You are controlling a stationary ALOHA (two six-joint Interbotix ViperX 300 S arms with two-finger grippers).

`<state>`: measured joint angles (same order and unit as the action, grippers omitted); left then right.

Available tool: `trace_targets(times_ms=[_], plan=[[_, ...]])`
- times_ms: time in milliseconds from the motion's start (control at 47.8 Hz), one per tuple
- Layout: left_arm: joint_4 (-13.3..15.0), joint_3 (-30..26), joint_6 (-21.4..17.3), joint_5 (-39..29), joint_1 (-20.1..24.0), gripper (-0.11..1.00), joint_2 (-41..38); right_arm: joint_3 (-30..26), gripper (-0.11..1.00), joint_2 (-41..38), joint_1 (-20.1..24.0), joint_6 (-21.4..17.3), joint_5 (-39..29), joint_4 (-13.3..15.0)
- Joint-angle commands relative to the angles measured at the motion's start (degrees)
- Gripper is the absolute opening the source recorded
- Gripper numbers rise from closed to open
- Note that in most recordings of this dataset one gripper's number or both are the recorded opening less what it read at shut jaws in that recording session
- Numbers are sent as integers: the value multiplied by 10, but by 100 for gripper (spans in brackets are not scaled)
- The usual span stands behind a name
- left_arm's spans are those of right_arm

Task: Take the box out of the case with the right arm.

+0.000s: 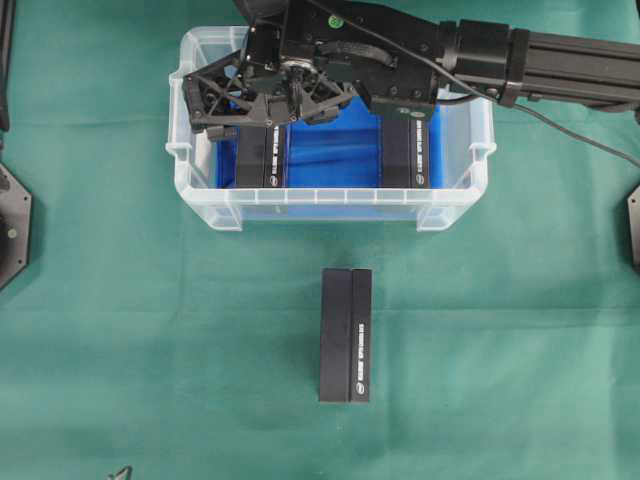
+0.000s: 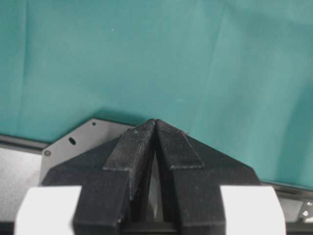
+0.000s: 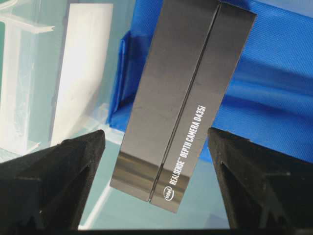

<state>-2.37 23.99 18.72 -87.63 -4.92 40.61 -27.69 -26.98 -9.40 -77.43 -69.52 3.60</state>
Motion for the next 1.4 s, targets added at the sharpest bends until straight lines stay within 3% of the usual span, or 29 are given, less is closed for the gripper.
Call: trace_targets(times_ms=[0, 1380], plan=[[-2, -5, 0, 2, 1, 8, 1, -13, 88, 11, 1, -1, 4, 0], [-2, -5, 0, 2, 1, 8, 0, -12, 88, 4, 0, -21, 3, 9]])
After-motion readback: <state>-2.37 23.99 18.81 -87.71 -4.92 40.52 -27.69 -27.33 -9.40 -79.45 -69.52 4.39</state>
